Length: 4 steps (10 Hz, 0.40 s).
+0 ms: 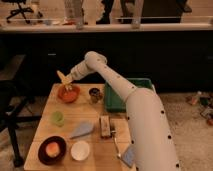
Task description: Place banana in red bowl
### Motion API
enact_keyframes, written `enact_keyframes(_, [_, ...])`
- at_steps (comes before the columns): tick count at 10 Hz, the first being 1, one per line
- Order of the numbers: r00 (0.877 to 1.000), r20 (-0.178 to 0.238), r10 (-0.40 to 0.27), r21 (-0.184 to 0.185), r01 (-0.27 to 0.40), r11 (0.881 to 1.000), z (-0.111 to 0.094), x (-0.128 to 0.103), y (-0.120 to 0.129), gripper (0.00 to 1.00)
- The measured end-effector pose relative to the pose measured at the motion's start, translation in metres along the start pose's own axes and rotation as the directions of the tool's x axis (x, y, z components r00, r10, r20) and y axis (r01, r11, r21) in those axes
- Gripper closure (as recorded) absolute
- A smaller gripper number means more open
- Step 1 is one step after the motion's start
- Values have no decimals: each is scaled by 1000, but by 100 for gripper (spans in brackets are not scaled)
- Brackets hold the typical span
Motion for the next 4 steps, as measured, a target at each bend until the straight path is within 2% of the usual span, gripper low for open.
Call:
enact_keyframes(3, [1000, -8, 11, -5, -11, 1000, 5, 3, -5, 100])
enact_keyframes(4, [1000, -8, 12, -4, -12, 1000, 4, 3, -6, 96])
